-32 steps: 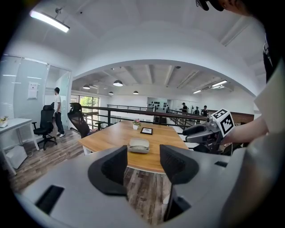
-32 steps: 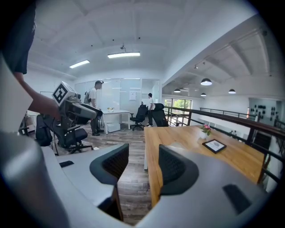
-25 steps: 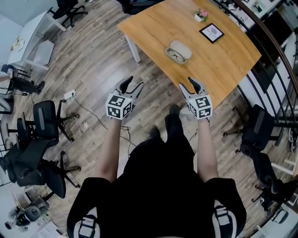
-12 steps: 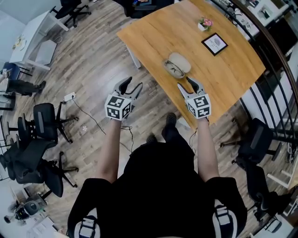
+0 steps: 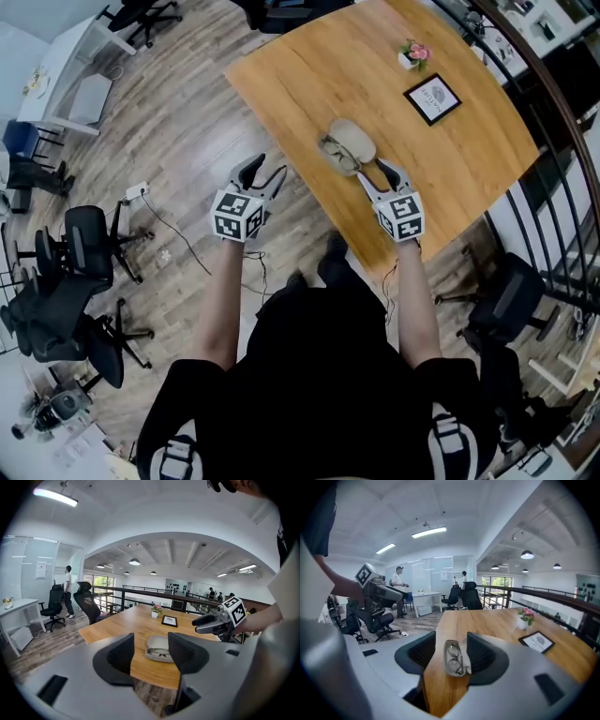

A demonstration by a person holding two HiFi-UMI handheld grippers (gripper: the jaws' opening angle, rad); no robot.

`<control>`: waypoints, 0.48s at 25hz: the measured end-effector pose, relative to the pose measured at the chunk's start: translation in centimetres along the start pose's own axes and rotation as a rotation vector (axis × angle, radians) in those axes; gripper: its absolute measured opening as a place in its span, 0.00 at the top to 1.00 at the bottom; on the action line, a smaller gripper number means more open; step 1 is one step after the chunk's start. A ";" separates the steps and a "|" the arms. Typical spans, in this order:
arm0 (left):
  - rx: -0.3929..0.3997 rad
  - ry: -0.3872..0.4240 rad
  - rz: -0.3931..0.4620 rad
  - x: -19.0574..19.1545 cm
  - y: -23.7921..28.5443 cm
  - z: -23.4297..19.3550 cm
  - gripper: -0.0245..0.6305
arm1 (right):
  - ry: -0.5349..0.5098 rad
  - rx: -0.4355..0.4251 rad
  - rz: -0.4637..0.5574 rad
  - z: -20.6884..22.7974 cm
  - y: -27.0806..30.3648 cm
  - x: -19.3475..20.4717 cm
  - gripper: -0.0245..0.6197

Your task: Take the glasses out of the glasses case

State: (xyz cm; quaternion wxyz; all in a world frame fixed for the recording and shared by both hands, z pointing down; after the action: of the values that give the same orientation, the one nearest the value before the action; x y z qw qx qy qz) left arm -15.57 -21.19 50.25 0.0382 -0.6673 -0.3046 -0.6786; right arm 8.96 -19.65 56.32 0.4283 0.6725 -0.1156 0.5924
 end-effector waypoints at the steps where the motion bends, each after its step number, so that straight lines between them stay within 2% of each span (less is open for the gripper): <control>1: -0.005 -0.007 -0.001 -0.2 0.4 0.1 0.59 | 0.005 -0.008 -0.004 0.3 0.2 0.2 0.62; 6: -0.014 0.001 0.006 -1.6 2.3 0.4 0.59 | 0.007 -0.041 -0.019 1.3 0.8 0.8 0.63; 12: 0.028 0.017 -0.031 -0.9 4.2 0.4 0.59 | 0.056 -0.021 -0.039 2.0 1.8 1.9 0.63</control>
State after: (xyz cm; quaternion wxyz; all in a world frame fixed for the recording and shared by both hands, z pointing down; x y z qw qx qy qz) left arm -13.25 -24.74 50.88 0.0394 -0.6561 -0.3241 -0.6804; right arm 9.73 -21.47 58.96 0.4498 0.6533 -0.0966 0.6012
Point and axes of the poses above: the fingertips, and each gripper's own axes: y forward along the fingers, z to its right, x out of its underside, the point moved 3 cm from there along -y, backward along the fingers, and after that the axes turned 10 degrees about -x, right-handed, at the moved point
